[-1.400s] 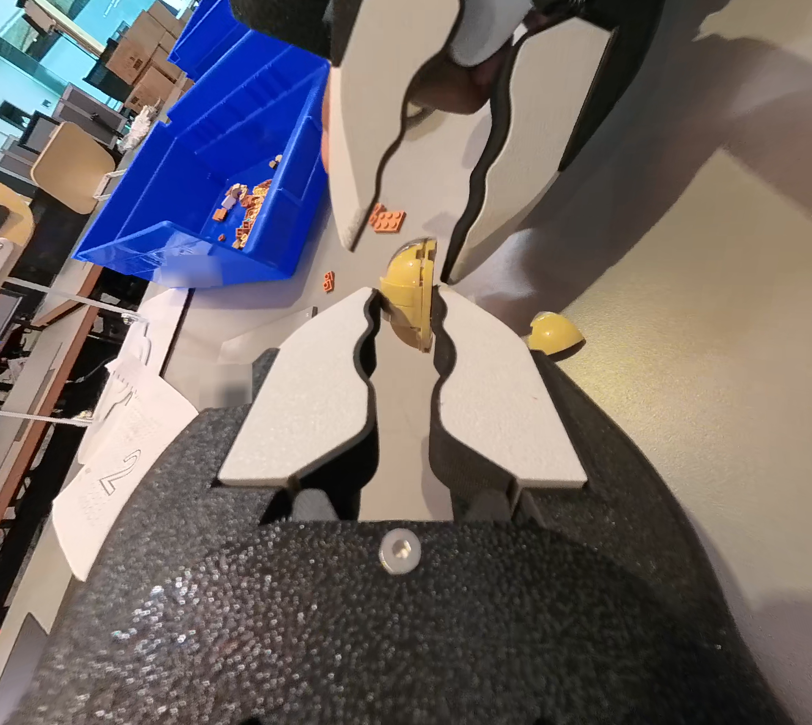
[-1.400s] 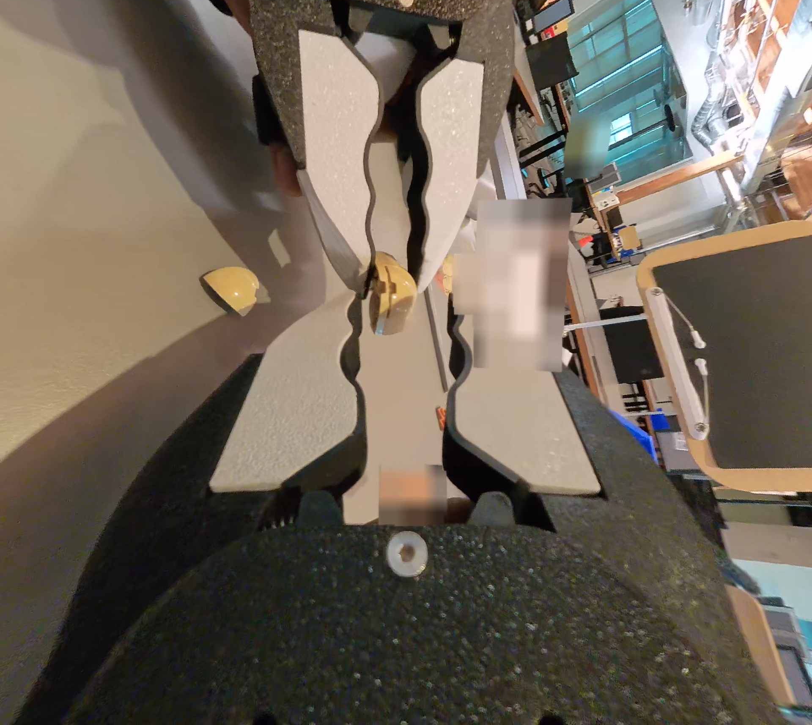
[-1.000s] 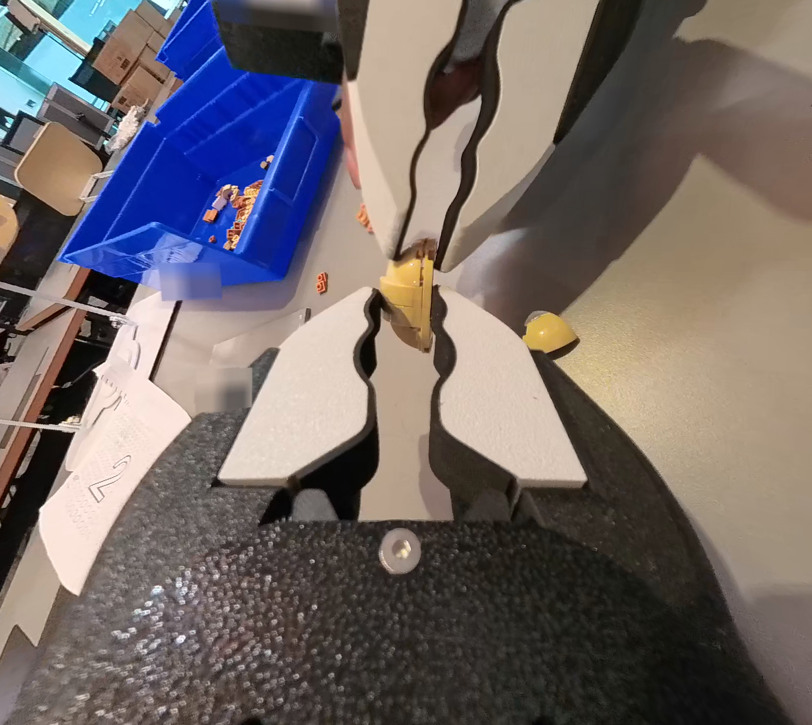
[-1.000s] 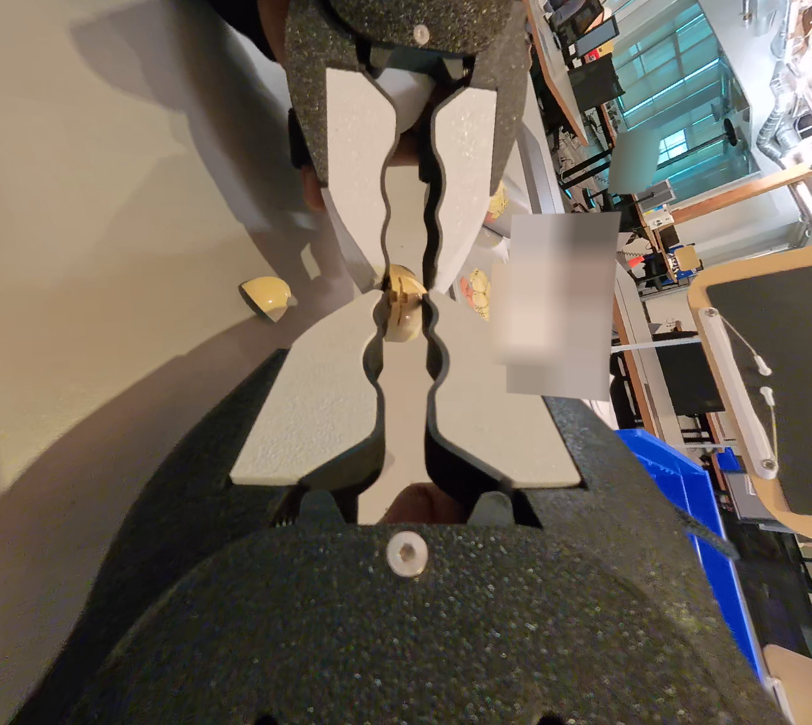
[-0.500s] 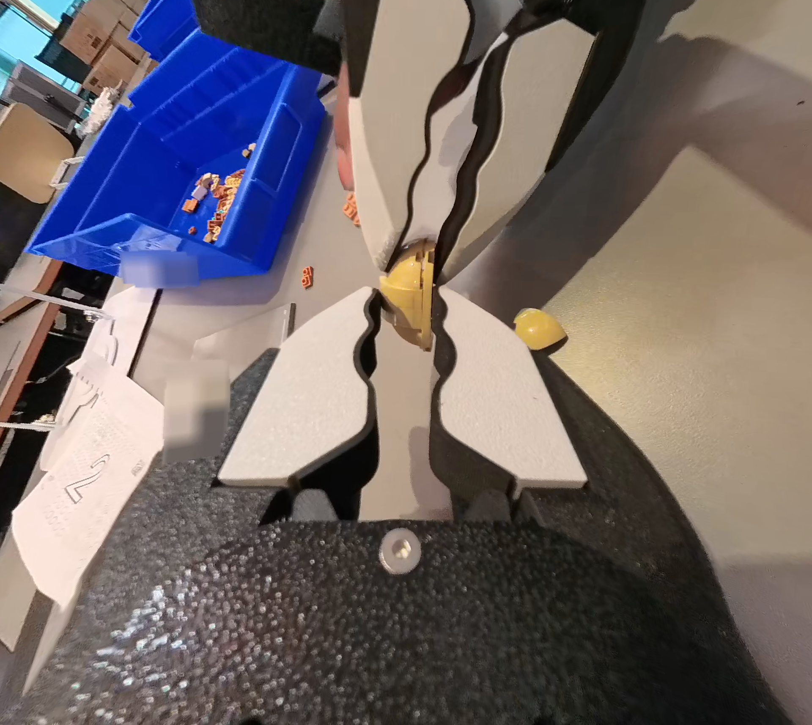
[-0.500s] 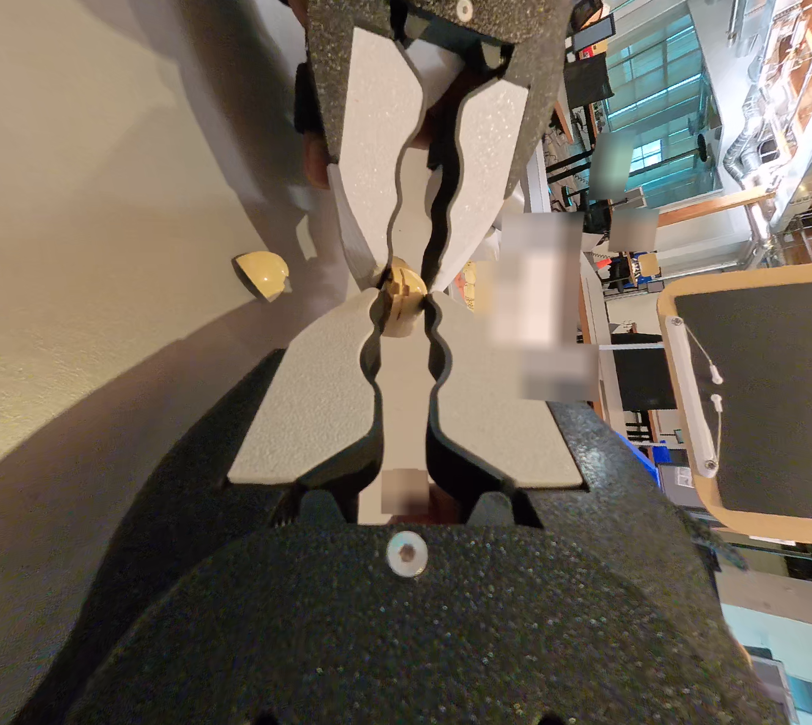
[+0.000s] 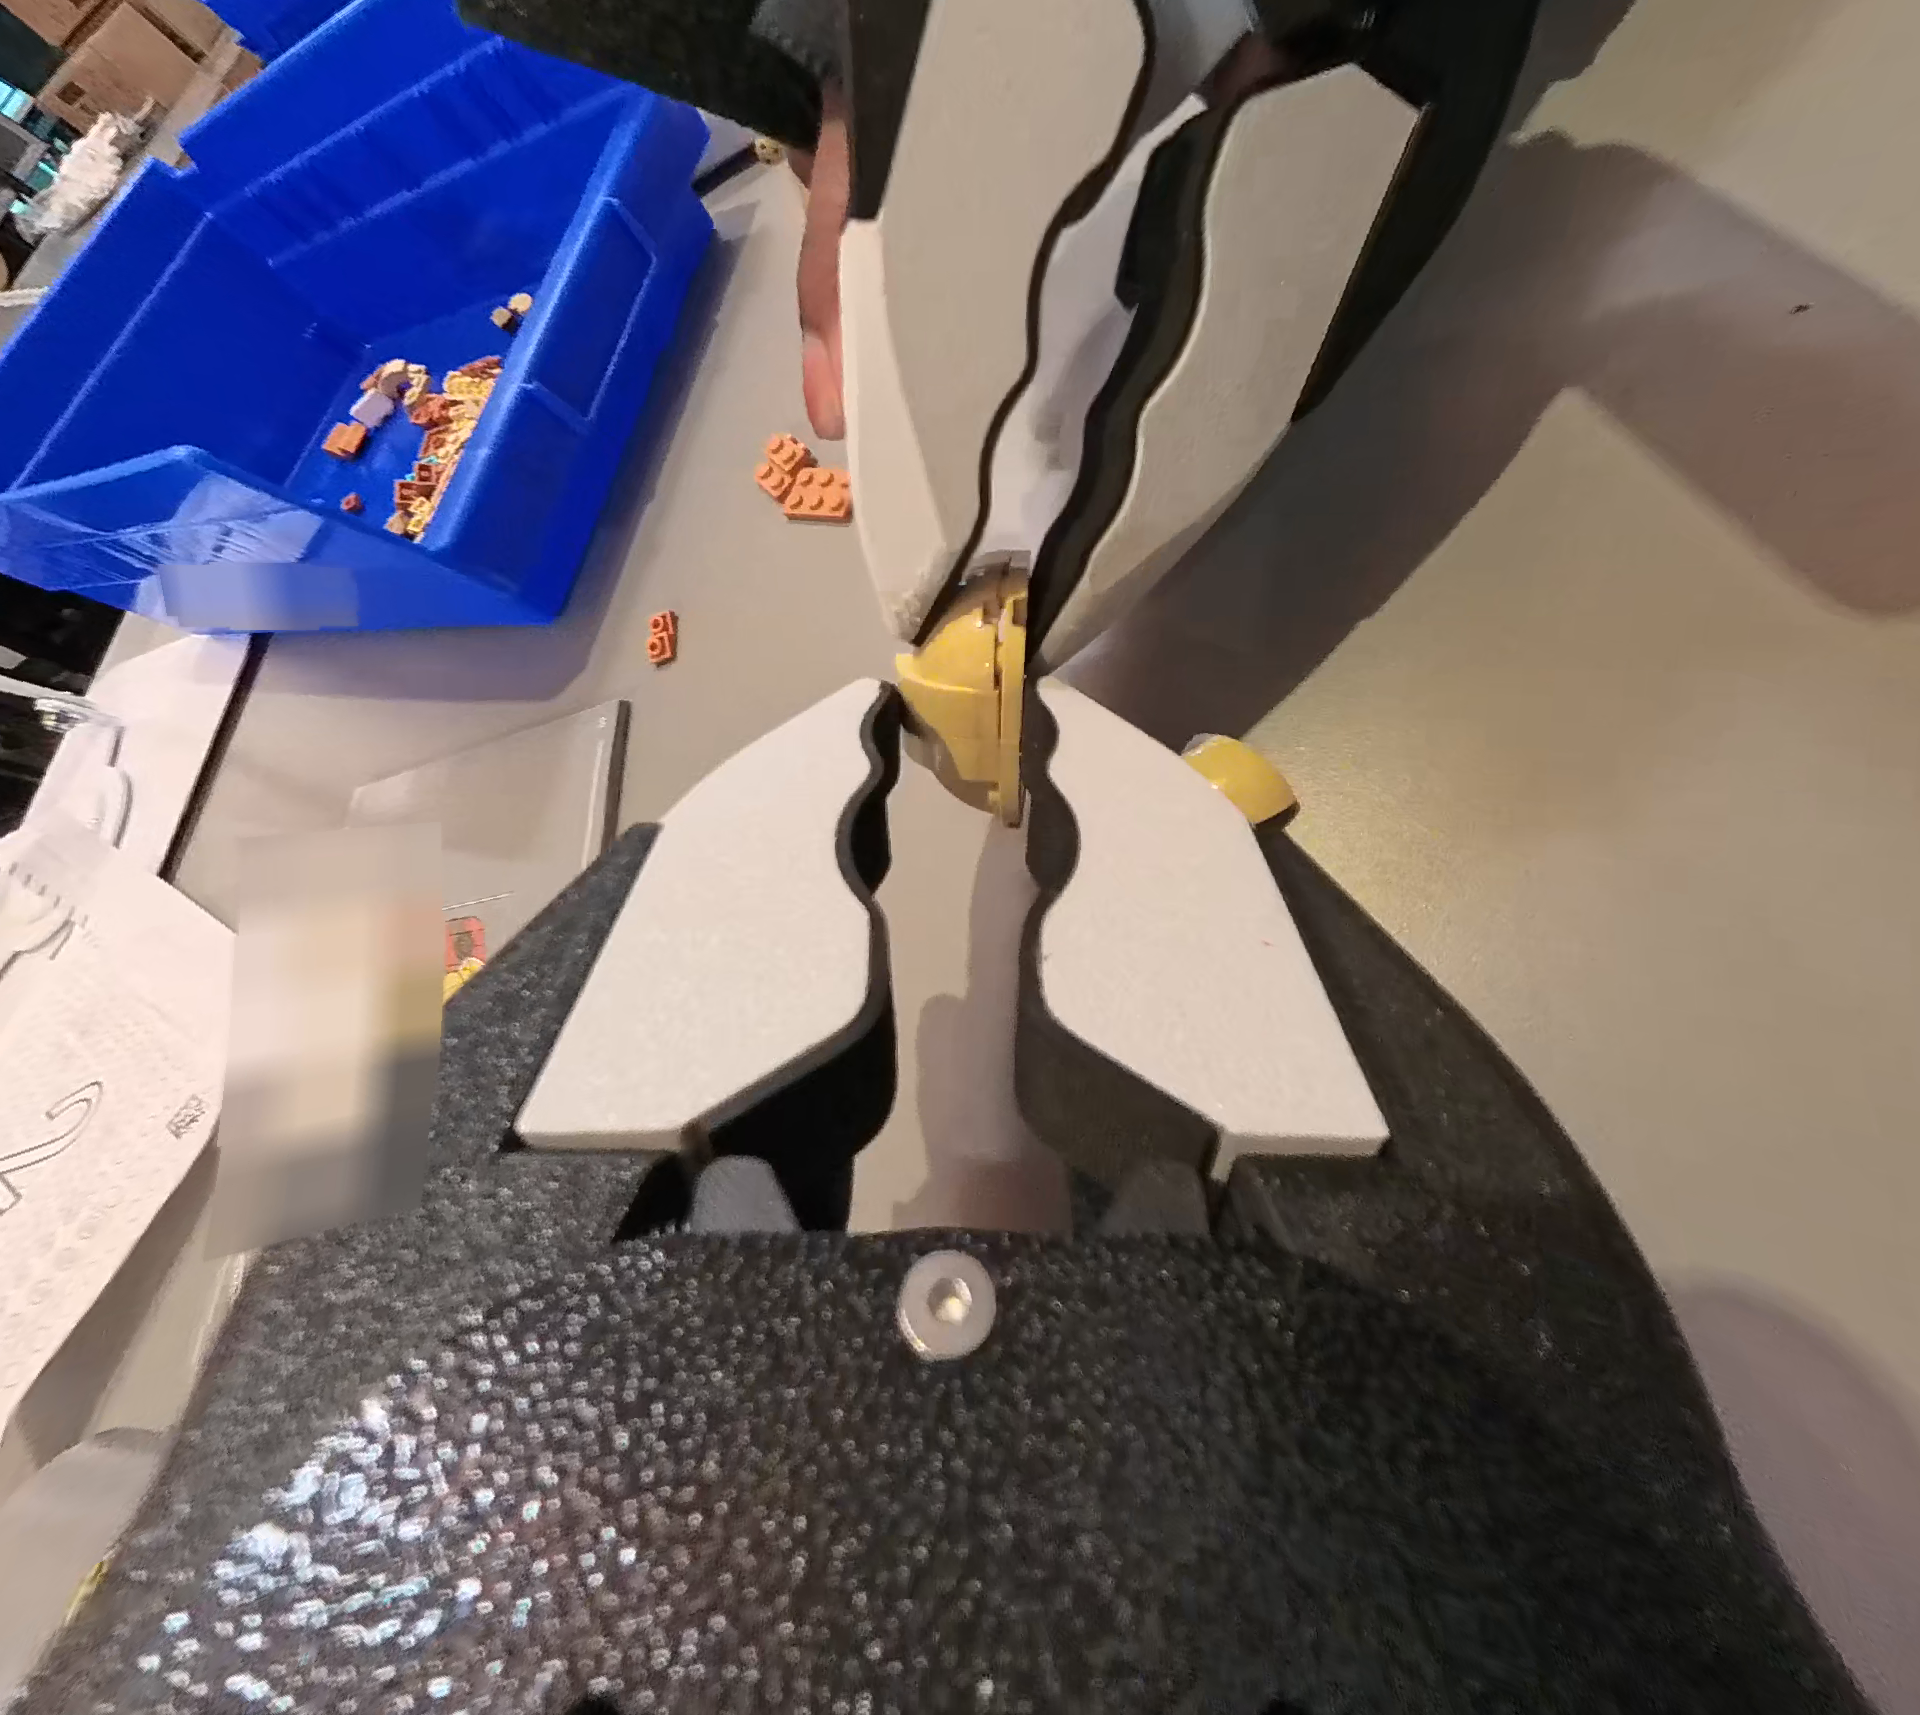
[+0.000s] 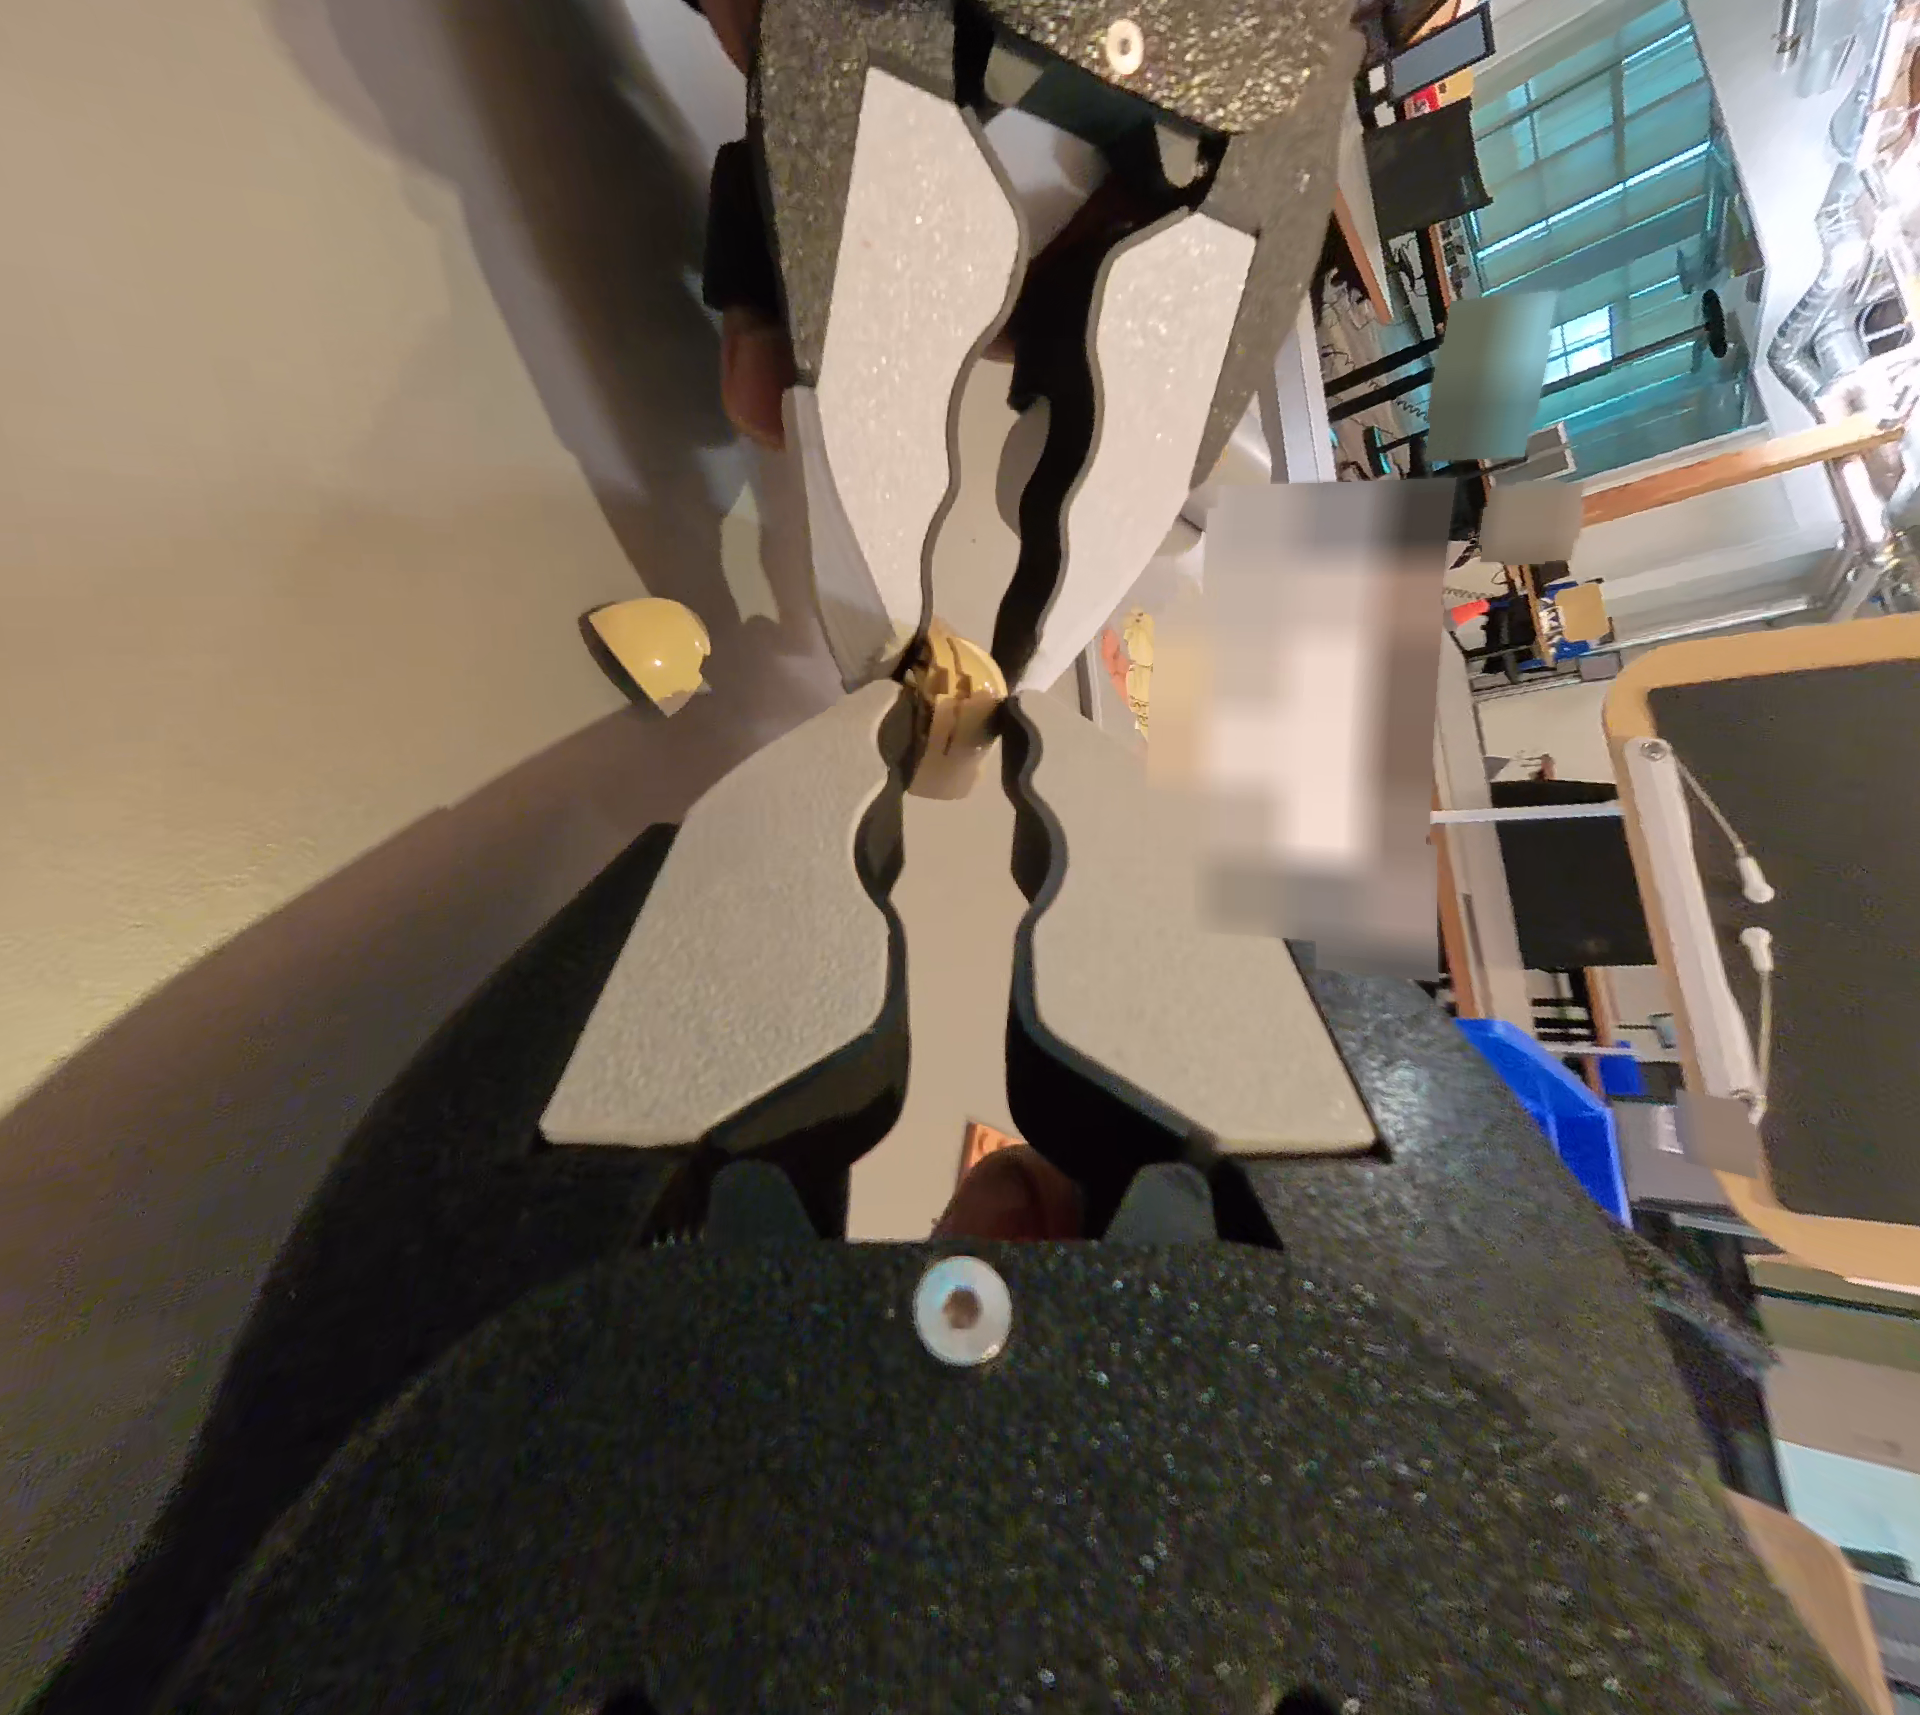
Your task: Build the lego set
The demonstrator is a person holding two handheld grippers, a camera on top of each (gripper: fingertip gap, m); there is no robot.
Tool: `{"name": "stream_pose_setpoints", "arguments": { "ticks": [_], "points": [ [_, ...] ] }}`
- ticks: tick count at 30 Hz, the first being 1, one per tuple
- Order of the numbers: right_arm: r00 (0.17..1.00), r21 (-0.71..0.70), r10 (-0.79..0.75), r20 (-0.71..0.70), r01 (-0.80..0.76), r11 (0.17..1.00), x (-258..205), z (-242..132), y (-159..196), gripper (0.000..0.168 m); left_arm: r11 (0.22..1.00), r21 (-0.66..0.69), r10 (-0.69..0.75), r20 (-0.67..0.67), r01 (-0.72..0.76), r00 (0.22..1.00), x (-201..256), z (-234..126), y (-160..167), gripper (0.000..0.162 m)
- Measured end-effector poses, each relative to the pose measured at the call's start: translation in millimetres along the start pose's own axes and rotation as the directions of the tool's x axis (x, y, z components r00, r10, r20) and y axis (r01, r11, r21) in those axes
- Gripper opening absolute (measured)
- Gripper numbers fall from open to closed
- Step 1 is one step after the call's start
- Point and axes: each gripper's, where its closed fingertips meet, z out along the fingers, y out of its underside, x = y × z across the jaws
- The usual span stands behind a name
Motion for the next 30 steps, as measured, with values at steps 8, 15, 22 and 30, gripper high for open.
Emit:
{"name": "stream_pose_setpoints", "arguments": {
  "ticks": [8,15,22,30],
  "points": [
    [0.985,0.054,0.171,-0.035,-0.169,0.984,11,-4,1,0.015,0.994,0.074,-0.075,0.006,0.075,0.997,-6,-3,-5,0.028],
    [0.931,0.224,0.365,-0.007,-0.354,0.908,27,-16,-12,0.015,0.95,0.243,-0.19,-0.05,0.196,0.981,-13,-15,-23,0.024],
    [0.916,0.267,0.402,0.011,-0.39,0.881,28,-18,-16,0.016,0.924,0.303,-0.217,-0.085,0.232,0.973,-13,-19,-31,0.021],
    [0.924,0.262,0.381,-0.013,-0.365,0.893,27,-18,-17,0.024,0.936,0.279,-0.206,-0.062,0.215,0.977,-15,-19,-29,0.021]
  ]
}}
